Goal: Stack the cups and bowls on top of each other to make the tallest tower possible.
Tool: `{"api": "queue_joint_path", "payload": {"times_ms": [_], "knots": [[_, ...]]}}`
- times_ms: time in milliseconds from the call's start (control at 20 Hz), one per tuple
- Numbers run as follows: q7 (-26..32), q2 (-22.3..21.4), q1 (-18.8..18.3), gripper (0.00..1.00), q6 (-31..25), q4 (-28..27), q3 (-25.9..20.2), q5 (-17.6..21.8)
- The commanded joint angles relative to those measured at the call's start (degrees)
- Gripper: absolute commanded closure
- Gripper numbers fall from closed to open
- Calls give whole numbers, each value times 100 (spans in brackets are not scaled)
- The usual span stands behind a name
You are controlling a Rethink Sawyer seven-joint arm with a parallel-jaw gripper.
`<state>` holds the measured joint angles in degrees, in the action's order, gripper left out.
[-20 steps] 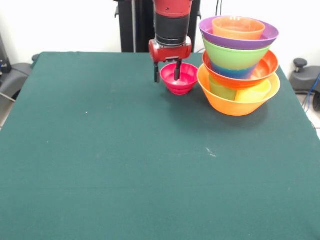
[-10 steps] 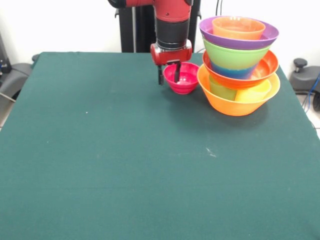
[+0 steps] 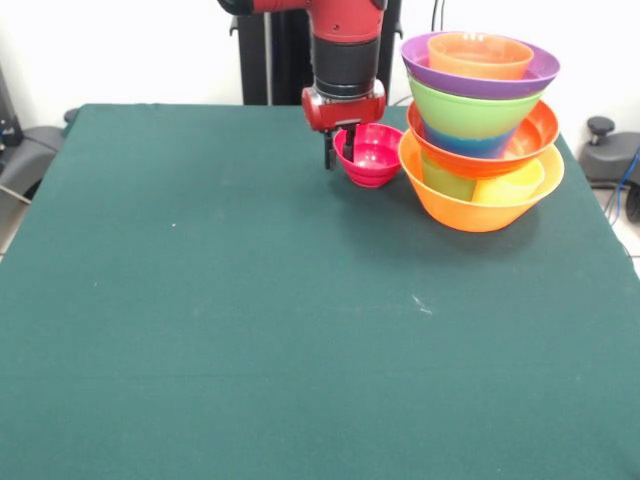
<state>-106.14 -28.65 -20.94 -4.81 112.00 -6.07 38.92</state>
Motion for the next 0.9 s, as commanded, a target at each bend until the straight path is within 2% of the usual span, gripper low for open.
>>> {"api": "queue_joint_path", "payload": {"times_ms": [50,200,350,900], "knots": [[-387,7,-61,100,307,-55,-329,170],[-302,-379,-214,100,84,224,-498,105],[-238,-567,-302,100,-36,367,-557,99],[113,-166,-676,100,-150,-186,-616,365]]}}
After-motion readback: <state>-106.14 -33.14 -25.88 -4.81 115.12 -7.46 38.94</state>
